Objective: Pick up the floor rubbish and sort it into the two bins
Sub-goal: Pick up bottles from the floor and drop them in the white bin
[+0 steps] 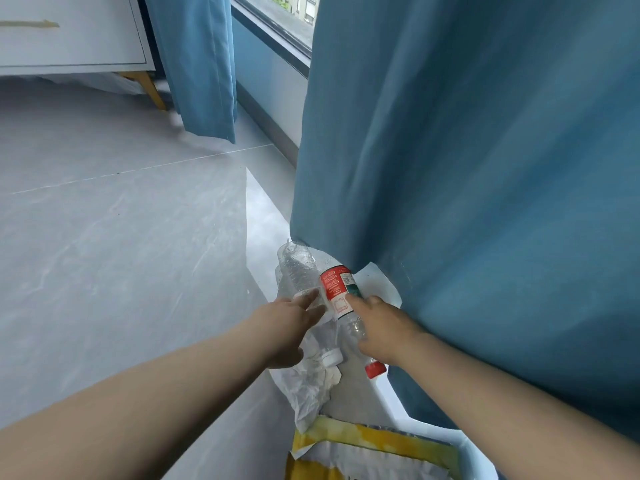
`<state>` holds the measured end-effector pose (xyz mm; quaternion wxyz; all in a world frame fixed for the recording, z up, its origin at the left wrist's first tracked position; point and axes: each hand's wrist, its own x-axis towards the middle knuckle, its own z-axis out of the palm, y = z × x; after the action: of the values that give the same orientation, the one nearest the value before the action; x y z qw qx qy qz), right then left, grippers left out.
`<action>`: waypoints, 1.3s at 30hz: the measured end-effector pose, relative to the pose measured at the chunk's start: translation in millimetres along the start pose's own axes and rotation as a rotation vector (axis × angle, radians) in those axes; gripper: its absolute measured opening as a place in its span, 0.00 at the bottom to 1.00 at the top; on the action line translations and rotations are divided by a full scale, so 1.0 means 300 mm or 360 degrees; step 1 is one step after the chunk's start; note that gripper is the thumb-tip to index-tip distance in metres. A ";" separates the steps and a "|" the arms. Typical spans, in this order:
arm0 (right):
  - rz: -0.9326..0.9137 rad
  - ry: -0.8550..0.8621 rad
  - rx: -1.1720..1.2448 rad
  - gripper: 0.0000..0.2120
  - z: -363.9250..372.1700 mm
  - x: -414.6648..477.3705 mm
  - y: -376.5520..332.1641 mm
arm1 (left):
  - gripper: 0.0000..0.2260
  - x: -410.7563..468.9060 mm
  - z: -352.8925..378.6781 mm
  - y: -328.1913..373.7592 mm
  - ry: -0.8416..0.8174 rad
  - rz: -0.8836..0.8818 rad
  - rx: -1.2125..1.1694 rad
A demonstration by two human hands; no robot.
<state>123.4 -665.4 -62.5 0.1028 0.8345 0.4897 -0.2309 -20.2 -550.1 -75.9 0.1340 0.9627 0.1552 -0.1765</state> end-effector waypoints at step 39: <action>0.0464 0.0071 0.0688 0.30 0.079 0.024 0.006 | 0.32 -0.020 0.070 -0.058 0.0397 -0.0797 -0.0730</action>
<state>121.2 -670.3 -86.8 -0.0568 0.9037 0.3058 -0.2944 -37.8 -542.1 -96.0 0.2793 0.8539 0.4368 -0.0455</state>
